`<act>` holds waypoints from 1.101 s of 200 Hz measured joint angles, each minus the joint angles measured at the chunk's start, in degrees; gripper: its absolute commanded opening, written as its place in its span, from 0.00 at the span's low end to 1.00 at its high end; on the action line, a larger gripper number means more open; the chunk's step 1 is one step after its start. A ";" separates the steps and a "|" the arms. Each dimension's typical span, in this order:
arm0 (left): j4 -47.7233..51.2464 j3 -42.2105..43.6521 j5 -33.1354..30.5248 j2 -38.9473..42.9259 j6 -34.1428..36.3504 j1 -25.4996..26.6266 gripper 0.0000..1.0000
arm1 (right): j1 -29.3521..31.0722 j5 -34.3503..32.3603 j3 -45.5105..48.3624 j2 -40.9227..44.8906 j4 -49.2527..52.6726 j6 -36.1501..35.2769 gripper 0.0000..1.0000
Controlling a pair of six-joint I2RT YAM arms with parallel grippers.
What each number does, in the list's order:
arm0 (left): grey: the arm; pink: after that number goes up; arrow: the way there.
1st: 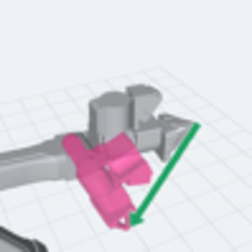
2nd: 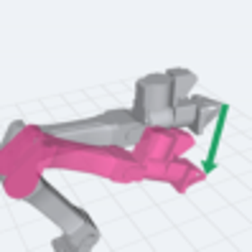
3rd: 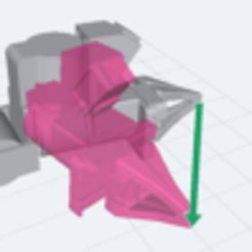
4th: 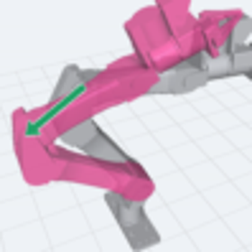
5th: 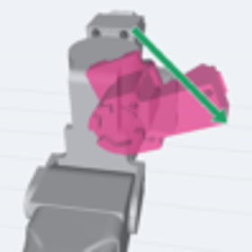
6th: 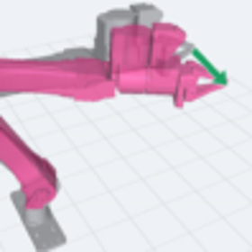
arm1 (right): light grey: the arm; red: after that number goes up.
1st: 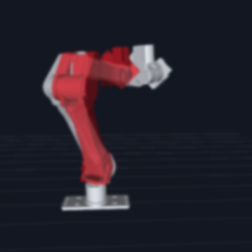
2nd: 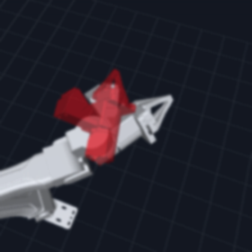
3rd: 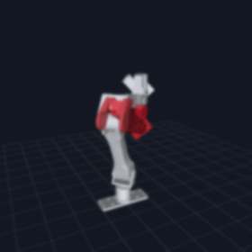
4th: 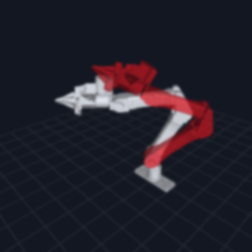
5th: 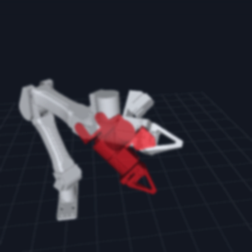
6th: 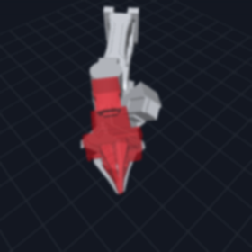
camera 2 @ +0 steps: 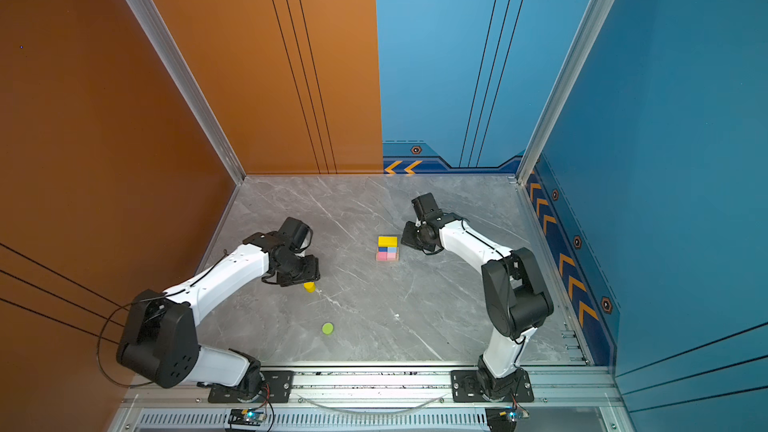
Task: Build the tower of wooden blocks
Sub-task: 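Lower the left gripper over the yellow cylinder and close on it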
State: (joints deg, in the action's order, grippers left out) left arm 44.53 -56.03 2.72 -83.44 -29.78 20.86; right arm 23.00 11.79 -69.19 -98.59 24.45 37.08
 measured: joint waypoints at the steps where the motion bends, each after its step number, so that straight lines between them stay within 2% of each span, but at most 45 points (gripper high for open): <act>1: 0.02 0.00 0.00 -0.13 0.02 0.04 0.65 | -0.04 -0.04 0.09 0.09 0.00 0.00 0.00; 63: 0.28 0.00 -1.86 -4.52 -0.24 0.61 0.62 | -3.10 -0.50 6.27 5.88 -0.04 0.02 0.00; 88: 0.24 0.00 -2.49 -5.44 -0.55 0.70 0.58 | -3.91 -0.50 7.80 7.04 -0.09 0.00 0.00; 220: -1.68 0.00 -3.37 -8.66 -2.60 0.72 0.42 | -6.58 -0.52 10.29 9.44 -0.70 0.00 0.00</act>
State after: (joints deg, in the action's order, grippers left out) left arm 42.85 -56.03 -0.64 -92.09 -32.38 21.58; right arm 16.43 11.27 -58.89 -89.14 23.75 37.08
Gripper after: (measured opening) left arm 0.428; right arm 0.047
